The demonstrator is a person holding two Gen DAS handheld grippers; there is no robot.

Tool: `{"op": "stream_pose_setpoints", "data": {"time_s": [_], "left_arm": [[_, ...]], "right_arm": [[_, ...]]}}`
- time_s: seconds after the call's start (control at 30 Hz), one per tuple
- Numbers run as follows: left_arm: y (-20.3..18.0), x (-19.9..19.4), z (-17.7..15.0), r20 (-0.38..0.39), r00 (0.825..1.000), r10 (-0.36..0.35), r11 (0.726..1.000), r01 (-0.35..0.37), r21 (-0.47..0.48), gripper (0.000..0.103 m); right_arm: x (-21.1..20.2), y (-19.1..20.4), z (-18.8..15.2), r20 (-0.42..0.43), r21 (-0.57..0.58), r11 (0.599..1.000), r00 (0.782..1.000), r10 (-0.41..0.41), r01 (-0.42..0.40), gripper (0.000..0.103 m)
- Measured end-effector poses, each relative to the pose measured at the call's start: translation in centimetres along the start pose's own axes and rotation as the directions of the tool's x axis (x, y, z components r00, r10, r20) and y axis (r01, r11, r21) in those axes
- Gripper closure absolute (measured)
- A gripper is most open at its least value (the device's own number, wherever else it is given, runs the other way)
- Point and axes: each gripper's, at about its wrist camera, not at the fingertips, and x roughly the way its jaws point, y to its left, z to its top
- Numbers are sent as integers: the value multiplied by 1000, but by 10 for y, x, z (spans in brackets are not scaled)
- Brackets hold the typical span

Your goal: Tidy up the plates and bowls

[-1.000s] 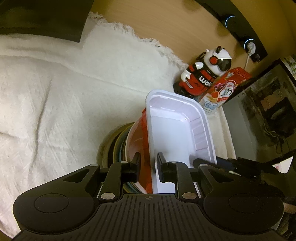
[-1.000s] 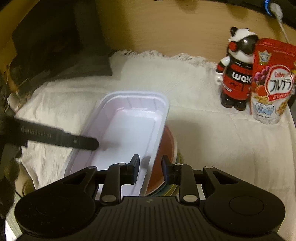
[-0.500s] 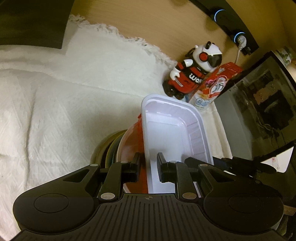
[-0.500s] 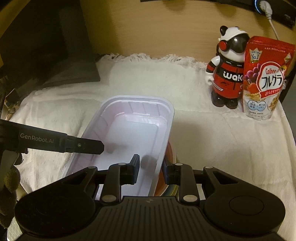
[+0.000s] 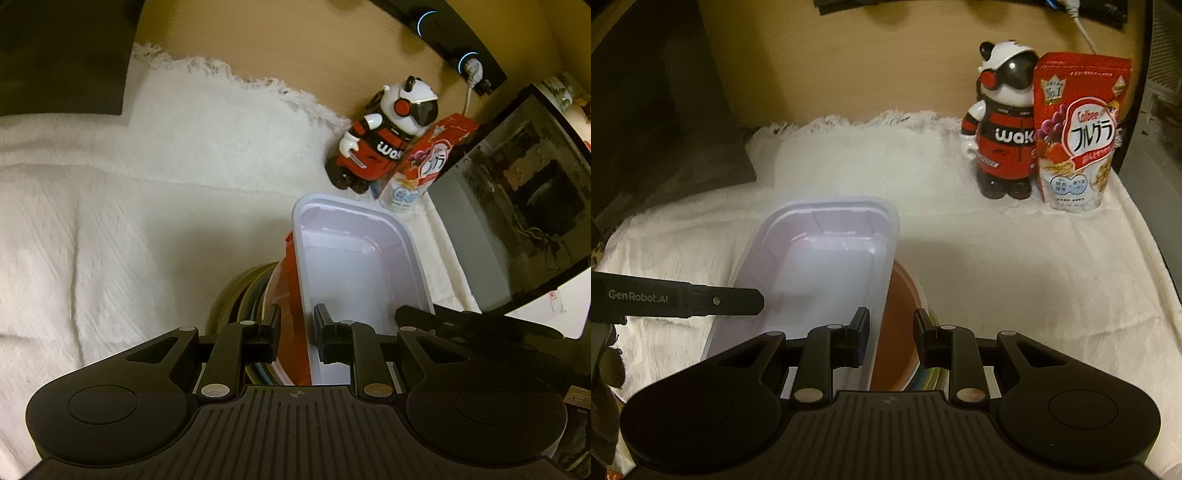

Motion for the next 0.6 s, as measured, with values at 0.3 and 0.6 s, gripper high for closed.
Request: {"op": "stream_pose_setpoints", "data": {"time_s": [0.3, 0.6], "left_arm": [[-15, 1, 4, 27, 1000, 11, 1000, -11, 8, 82], [-25, 12, 12, 10, 1000, 15, 1000, -15, 5, 80]], "right_arm": [[4, -5, 6, 39, -43, 999, 999, -6, 8, 78], [13, 0, 11, 41, -88, 996, 999, 28, -24, 78]]}}
